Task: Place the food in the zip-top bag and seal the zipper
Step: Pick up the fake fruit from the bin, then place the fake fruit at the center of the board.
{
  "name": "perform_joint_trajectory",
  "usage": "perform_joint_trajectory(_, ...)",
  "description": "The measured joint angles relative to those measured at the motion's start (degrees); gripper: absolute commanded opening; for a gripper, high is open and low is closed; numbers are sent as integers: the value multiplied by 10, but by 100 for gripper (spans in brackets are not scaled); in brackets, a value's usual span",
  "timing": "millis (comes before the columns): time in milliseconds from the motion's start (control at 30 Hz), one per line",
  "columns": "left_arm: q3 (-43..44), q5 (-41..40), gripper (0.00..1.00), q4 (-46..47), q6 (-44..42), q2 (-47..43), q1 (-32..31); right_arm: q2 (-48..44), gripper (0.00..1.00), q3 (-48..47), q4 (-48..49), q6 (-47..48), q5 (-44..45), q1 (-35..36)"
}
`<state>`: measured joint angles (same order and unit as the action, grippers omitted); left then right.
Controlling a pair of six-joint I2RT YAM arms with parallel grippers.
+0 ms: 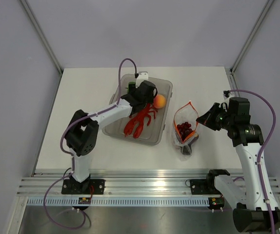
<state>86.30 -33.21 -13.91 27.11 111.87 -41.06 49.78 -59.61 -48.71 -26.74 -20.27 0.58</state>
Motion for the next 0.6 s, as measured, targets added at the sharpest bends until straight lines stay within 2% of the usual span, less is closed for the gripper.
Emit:
perform_joint_trajectory(300,-16,70,50,-43,-27,-153,-25,-4,0,8,9,-4,-4,0)
perform_joint_trajectory(467,-25,176,50,-61,-43,-234,-64,-3,0,8,11,-7,-7,0)
perform_joint_trajectory(600,-21,274,50,-72,-48,-264,-99,-3,0,8,15,-11,-12,0)
